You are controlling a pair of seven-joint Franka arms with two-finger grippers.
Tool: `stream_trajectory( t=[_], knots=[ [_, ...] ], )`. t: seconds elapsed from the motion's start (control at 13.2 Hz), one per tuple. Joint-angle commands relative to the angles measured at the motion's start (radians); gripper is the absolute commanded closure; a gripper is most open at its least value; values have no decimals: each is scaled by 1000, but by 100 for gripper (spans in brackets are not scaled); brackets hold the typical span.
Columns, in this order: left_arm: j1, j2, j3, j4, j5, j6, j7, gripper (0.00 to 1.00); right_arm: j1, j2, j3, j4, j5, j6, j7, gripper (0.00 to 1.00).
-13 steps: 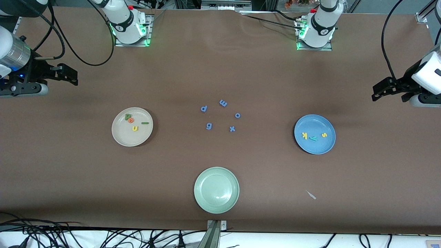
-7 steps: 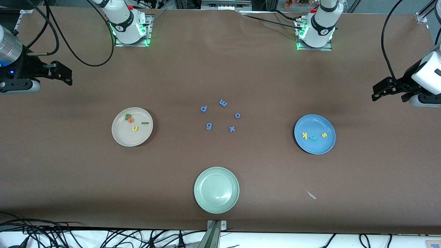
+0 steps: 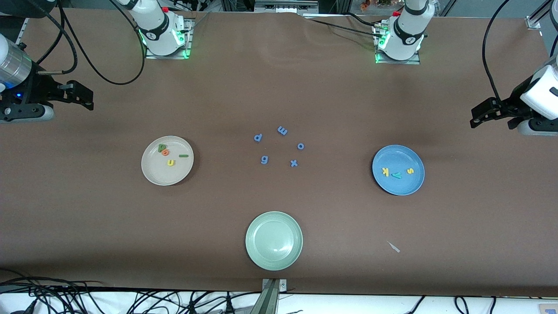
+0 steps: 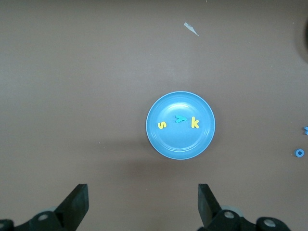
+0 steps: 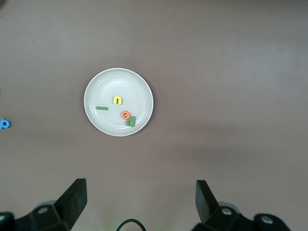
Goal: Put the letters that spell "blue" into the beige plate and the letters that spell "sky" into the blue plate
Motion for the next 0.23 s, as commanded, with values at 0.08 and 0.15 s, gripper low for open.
stream_trajectory(
  t=[0.08, 0.15],
  knots=[
    [9, 2, -4, 27, -17, -46, -3, 0, 2, 14, -8, 35, 10, -16, -12, 0],
    [9, 2, -4, 27, -17, -47, -5, 0, 4, 14, -8, 35, 10, -16, -12, 0]
  ],
)
